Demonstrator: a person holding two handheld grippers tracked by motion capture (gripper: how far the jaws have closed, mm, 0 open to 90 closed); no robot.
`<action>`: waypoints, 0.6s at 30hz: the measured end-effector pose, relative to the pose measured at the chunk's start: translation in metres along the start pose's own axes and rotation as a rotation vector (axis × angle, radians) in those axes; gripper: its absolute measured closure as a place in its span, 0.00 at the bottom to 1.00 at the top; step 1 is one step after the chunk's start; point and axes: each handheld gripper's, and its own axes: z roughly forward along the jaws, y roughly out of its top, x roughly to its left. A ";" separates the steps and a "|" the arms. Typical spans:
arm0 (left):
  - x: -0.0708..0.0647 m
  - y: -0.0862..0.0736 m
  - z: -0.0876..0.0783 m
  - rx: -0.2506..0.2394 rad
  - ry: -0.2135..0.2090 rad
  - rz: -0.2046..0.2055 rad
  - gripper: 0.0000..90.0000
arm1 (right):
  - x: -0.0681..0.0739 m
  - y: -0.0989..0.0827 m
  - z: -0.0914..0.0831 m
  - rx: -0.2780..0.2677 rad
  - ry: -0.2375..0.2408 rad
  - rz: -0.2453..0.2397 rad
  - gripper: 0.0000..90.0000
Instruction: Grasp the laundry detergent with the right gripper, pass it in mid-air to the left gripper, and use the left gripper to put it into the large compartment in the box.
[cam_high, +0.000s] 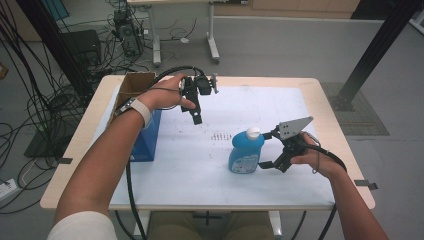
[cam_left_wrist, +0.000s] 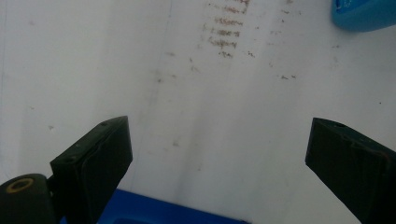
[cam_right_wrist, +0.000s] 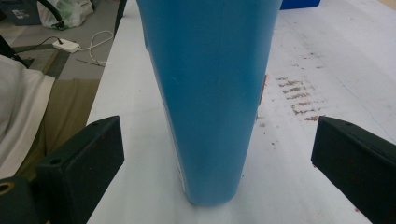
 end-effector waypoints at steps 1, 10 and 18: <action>0.000 0.000 0.000 0.000 -0.001 0.000 0.09 | 0.000 0.000 0.000 0.000 0.000 0.000 0.03; 0.000 0.000 0.001 -0.003 -0.001 0.001 0.09 | -0.001 0.000 -0.001 -0.004 -0.004 0.002 0.03; 0.001 0.000 0.000 -0.001 0.001 0.001 0.09 | -0.001 0.000 0.000 -0.001 -0.004 0.003 0.03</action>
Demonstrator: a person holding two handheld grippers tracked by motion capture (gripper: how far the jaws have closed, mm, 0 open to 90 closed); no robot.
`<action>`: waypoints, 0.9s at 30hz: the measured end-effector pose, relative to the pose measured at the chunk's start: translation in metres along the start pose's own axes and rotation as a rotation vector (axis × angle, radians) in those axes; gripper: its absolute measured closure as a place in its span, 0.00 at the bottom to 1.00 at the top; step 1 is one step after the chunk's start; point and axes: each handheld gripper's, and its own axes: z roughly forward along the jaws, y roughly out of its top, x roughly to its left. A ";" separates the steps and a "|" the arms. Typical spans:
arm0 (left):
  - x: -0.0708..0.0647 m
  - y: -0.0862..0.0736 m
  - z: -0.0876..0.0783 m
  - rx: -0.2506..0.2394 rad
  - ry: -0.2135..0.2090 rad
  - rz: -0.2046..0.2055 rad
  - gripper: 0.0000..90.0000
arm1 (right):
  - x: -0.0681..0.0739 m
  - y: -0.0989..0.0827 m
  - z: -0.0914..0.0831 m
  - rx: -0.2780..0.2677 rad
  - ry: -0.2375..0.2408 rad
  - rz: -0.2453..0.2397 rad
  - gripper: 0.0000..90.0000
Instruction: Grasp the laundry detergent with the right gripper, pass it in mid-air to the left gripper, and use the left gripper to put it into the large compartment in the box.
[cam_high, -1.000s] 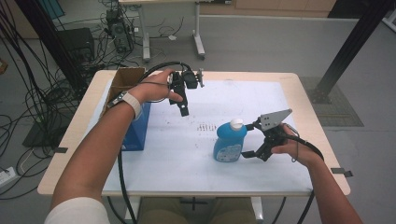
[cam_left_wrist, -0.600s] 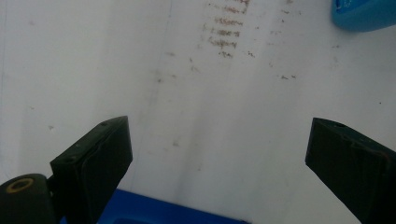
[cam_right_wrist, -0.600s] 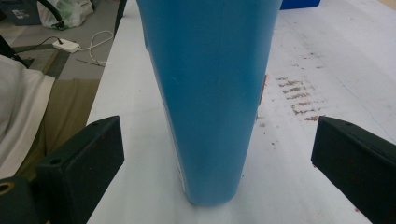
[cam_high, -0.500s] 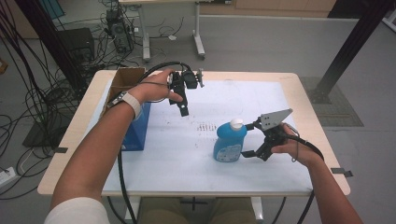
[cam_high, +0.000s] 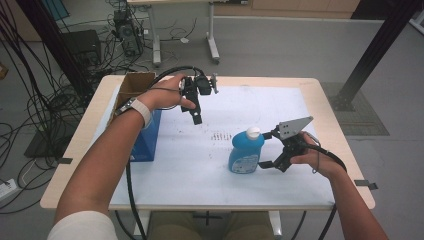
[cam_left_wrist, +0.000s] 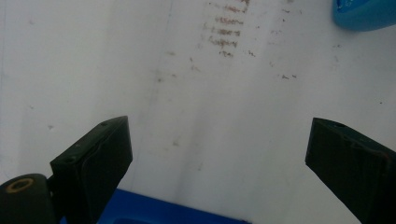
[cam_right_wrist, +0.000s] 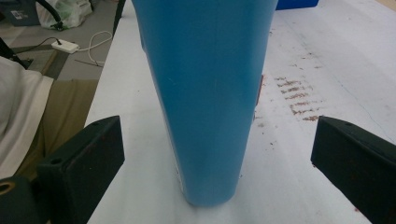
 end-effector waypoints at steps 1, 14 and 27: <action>0.000 0.000 0.000 0.000 -0.001 -0.001 0.09 | 0.000 0.000 0.000 0.000 0.000 0.000 0.03; 0.000 0.001 0.000 0.000 -0.001 -0.001 0.09 | 0.001 0.000 0.000 0.001 0.001 -0.001 0.03; 0.000 0.000 0.000 0.000 0.000 -0.002 0.09 | 0.001 0.000 0.001 -0.002 0.001 -0.003 0.03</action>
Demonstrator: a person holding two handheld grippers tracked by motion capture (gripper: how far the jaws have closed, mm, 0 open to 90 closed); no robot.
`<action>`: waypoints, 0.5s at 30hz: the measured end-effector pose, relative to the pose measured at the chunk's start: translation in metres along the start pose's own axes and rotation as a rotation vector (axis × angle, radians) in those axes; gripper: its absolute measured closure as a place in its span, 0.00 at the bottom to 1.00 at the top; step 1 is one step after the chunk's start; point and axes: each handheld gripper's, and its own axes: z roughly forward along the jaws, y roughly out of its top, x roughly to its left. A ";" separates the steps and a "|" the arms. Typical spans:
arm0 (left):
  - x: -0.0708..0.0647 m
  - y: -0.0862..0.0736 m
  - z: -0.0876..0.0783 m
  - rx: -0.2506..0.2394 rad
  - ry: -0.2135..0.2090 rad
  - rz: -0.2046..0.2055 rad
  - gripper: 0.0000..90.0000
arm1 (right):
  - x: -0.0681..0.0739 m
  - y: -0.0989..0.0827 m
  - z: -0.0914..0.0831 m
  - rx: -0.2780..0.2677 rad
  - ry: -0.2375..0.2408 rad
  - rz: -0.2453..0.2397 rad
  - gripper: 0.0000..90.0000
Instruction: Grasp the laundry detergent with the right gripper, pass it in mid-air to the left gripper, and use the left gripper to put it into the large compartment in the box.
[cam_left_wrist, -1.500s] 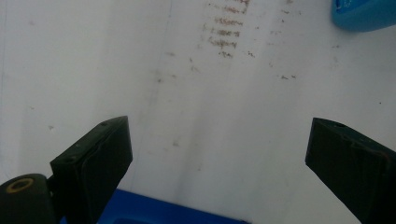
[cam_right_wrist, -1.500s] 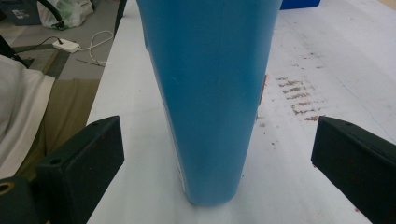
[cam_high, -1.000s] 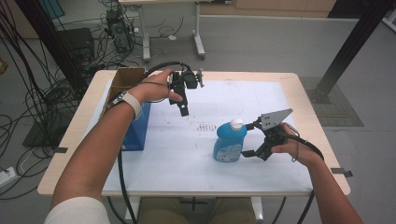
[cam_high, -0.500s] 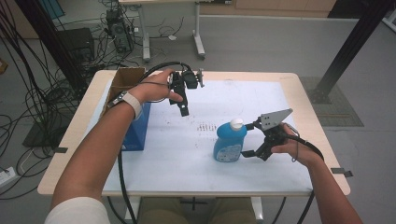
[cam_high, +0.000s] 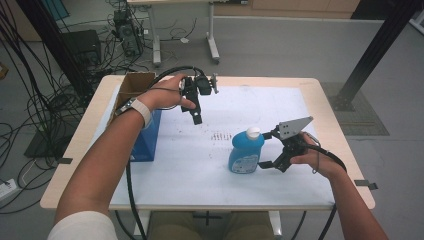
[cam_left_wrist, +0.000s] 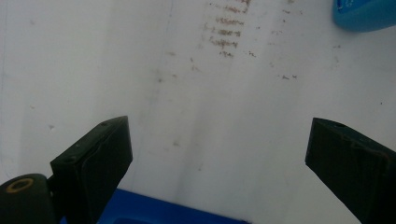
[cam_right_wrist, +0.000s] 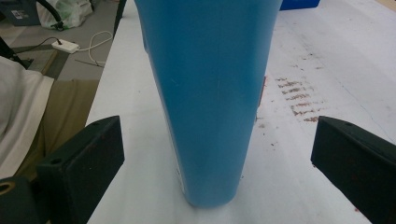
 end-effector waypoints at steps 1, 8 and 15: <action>0.000 0.000 0.000 0.001 0.000 0.000 0.09 | 0.000 0.000 0.000 0.001 -0.001 -0.002 0.03; 0.000 -0.001 0.000 0.000 0.001 0.000 0.09 | 0.000 0.001 0.001 -0.004 -0.006 -0.004 0.03; 0.000 -0.001 0.000 -0.001 0.002 -0.001 0.09 | 0.001 0.002 0.003 -0.014 -0.005 -0.008 0.03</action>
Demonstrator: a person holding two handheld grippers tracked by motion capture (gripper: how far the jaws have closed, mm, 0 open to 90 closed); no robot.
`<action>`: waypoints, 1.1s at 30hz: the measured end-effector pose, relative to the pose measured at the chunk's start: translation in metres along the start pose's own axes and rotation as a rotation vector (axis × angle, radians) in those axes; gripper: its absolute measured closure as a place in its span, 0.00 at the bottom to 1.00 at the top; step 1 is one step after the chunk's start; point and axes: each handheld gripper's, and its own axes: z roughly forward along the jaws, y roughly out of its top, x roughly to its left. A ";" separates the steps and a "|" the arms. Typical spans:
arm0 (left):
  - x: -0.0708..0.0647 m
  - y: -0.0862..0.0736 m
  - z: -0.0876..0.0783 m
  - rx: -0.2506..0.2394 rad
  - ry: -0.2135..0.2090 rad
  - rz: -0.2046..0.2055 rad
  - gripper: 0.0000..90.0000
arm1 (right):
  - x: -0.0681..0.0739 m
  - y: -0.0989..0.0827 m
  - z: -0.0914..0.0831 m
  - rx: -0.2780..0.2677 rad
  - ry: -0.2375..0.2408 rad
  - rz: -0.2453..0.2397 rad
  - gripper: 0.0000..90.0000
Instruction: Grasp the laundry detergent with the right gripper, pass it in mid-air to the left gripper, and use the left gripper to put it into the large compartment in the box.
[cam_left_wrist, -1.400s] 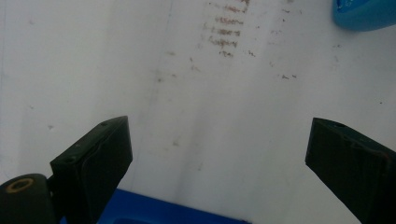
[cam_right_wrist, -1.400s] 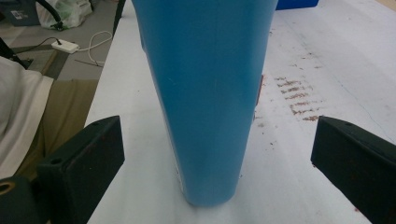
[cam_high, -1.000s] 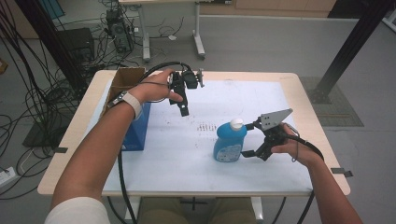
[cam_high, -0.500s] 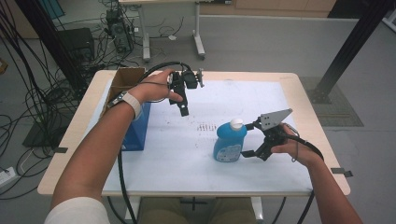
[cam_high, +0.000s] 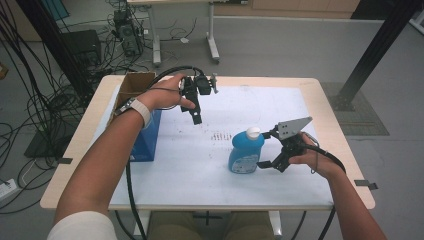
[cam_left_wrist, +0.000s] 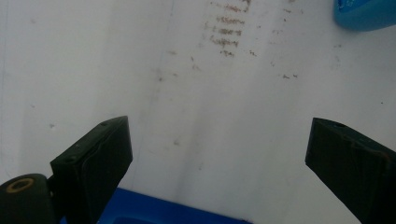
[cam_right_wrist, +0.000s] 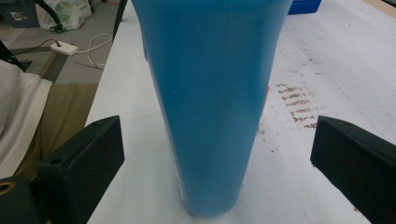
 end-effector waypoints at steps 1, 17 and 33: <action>0.000 0.000 0.000 0.000 0.001 -0.001 0.09 | 0.000 0.000 0.001 -0.001 0.000 0.000 0.03; 0.000 0.000 0.000 0.004 0.001 -0.002 0.09 | 0.002 -0.001 0.009 -0.026 -0.003 -0.002 0.04; 0.000 -0.002 0.000 0.006 0.001 -0.004 0.09 | 0.003 -0.001 0.021 -0.057 -0.002 -0.010 0.06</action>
